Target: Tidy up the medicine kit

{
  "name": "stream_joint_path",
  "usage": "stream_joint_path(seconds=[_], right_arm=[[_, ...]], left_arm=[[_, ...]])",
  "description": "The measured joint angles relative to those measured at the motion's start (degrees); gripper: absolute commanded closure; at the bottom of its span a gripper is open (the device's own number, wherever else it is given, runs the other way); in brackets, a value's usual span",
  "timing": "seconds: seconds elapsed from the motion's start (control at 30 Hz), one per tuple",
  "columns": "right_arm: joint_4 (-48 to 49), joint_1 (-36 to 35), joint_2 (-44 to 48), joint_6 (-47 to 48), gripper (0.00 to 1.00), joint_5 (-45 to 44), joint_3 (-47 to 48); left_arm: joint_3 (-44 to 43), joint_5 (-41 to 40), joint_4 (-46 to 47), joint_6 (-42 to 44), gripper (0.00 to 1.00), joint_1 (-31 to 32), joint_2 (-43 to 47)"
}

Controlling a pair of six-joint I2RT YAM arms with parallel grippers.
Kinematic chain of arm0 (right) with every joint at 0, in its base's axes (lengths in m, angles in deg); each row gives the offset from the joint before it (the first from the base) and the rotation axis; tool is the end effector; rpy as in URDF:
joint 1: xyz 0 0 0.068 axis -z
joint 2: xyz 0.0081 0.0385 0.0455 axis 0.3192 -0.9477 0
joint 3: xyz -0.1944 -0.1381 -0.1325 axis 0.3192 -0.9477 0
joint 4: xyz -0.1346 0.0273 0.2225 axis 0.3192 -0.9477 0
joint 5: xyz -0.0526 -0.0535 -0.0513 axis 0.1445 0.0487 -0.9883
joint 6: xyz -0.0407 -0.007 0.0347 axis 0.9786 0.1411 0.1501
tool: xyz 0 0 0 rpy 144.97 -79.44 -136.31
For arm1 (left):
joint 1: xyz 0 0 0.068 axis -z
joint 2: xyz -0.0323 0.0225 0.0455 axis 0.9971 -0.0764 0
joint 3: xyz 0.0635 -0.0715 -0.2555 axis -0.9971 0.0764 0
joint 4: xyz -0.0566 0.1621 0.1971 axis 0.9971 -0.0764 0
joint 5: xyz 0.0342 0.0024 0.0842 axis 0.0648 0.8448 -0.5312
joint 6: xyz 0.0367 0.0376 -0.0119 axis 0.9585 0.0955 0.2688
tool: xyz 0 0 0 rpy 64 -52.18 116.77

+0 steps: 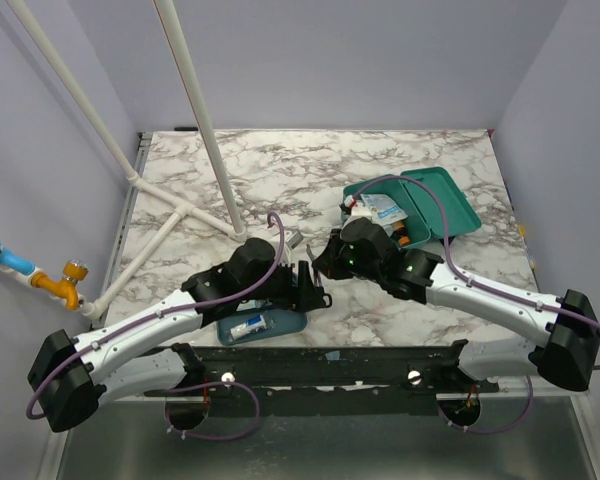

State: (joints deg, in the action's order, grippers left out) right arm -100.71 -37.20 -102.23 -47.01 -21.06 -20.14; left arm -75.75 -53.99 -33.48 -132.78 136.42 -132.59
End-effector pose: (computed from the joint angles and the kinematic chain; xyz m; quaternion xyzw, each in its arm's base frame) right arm 0.1630 0.2282 0.2845 -0.0587 0.8794 0.2975 0.3670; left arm 0.1302 -0.1764 0.2536 0.1230 0.8604 -0.4412 0.2232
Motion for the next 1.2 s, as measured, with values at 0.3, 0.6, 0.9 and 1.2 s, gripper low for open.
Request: stream_joint_path(seconds=[0.3, 0.6, 0.9, 1.2], right_arm=[[0.0, 0.0, -0.5, 0.0, 0.99, 1.1, 0.1], [-1.0, 0.0, 0.6, 0.5, 0.71, 1.0, 0.1], [-3.5, 0.0, 7.8, 3.8, 0.36, 1.6, 0.1], [-7.6, 0.0, 14.3, 12.5, 0.36, 11.9, 4.0]], left_arm=[[-0.9, 2.2, 1.9, -0.6, 0.81, 0.3, -2.0], [-0.9, 0.8, -1.1, -1.3, 1.00, -0.7, -3.5], [-0.9, 3.2, -1.2, 1.4, 1.00, 0.3, -0.4], [-0.9, 10.8, -2.9, 6.2, 1.00, 0.3, 5.8]])
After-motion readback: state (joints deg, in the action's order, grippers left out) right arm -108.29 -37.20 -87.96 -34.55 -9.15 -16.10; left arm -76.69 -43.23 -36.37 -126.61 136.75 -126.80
